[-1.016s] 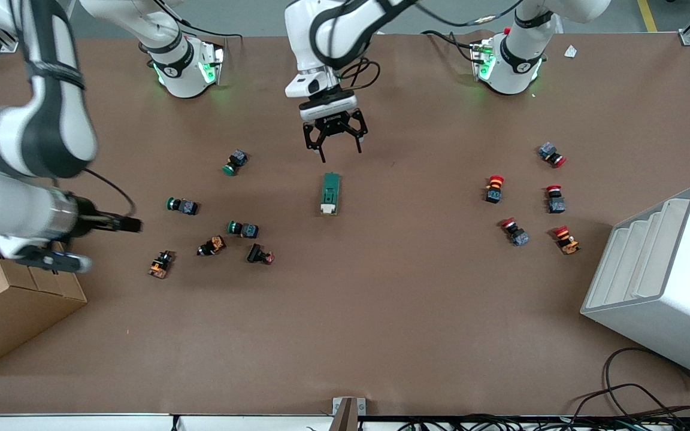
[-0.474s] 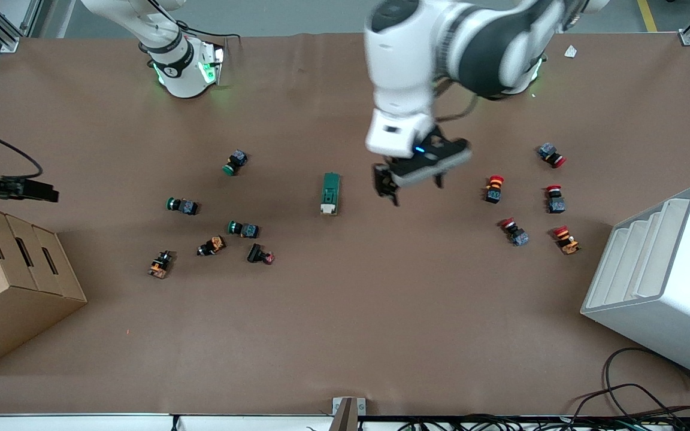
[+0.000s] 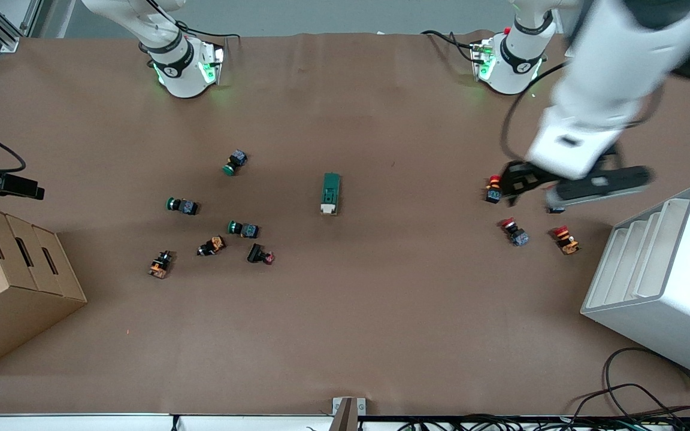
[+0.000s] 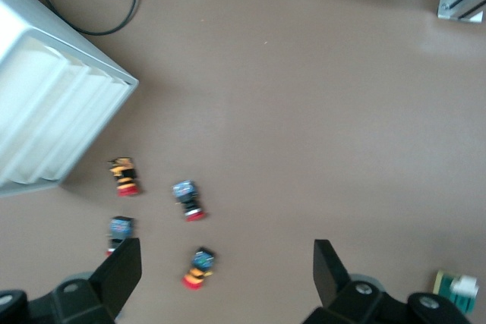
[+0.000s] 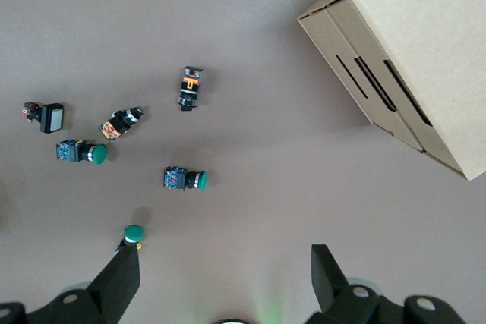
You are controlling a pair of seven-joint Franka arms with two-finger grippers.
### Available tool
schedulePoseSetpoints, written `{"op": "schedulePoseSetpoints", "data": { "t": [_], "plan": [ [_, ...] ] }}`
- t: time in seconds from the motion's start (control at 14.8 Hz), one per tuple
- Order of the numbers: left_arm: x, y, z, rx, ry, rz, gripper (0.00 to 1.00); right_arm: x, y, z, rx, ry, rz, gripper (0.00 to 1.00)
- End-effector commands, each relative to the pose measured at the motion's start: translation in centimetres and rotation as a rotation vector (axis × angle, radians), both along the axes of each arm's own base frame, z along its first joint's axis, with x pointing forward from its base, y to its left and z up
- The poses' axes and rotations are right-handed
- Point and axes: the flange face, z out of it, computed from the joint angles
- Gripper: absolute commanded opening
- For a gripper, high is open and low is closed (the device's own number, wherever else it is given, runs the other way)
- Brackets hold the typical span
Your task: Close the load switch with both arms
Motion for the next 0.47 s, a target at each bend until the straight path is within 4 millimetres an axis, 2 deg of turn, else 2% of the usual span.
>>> {"op": "schedulePoseSetpoints", "data": {
  "t": [0.0,0.14,0.2,0.27,0.41],
  "plan": [
    [-1.8,4.8,2.7,-0.001,0.041,-0.136,1.0,0.0,0.3,0.7,-0.009,-0.001,0.011,1.0],
    [-2.9,6.2,3.3,-0.001,0.06,-0.163,1.0,-0.4,0.2,0.7,0.007,0.022,0.006,1.0],
    [-3.5,7.0,3.3,-0.028,0.067,-0.147,1.0,-0.6,0.7,0.6,0.008,0.043,0.007,1.0],
    [-4.3,7.9,3.1,-0.048,0.08,-0.138,1.0,-0.7,1.4,1.1,0.006,0.029,0.016,1.0],
    [-6.1,8.3,2.9,-0.048,0.091,-0.144,1.0,-1.9,1.7,2.8,0.015,0.005,0.023,1.0]
  ]
}}
